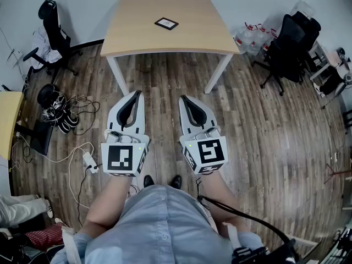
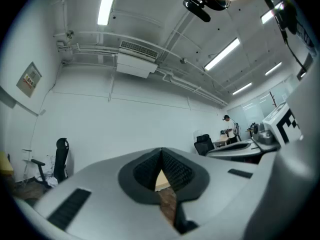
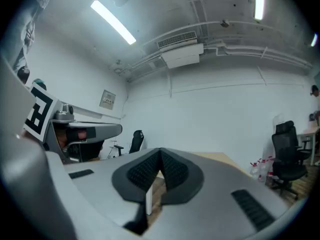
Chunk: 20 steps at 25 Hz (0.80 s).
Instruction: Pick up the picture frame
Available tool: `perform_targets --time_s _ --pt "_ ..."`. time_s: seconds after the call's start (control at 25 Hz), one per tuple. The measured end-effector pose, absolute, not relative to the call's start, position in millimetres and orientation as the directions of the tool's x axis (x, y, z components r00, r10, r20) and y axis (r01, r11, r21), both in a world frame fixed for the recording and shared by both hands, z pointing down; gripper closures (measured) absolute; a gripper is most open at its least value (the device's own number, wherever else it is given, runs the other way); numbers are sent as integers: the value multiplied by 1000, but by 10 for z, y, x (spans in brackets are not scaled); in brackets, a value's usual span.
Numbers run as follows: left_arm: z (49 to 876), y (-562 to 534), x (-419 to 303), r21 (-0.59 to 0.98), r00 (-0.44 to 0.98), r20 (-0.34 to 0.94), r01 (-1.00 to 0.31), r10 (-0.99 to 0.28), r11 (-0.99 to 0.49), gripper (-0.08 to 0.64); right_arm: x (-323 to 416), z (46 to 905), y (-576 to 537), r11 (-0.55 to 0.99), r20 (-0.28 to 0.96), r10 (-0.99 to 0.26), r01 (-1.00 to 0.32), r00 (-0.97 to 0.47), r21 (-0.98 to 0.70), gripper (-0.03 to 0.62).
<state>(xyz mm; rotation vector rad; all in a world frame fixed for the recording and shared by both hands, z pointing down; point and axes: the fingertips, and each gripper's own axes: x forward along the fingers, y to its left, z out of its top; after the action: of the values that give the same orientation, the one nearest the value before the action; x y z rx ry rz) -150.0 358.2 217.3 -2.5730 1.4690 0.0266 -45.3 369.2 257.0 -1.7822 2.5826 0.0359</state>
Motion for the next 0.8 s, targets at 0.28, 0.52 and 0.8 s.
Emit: perform_targets --time_s 0.28,0.52,0.8 --pt "2174 3591 -1364 -155 515 -108 -854 -850 -497 560 -342 2573 3698 361 -21 -932 -932 -361 22 592" --pt "2258 3620 -1197 -147 502 -91 -861 -860 -487 560 -179 2622 3733 380 -22 -925 -925 -380 21 592" --pt "2309 3595 -1033 -141 483 -85 -872 -872 -469 560 38 2720 3682 391 -23 -920 -920 -390 -10 591"
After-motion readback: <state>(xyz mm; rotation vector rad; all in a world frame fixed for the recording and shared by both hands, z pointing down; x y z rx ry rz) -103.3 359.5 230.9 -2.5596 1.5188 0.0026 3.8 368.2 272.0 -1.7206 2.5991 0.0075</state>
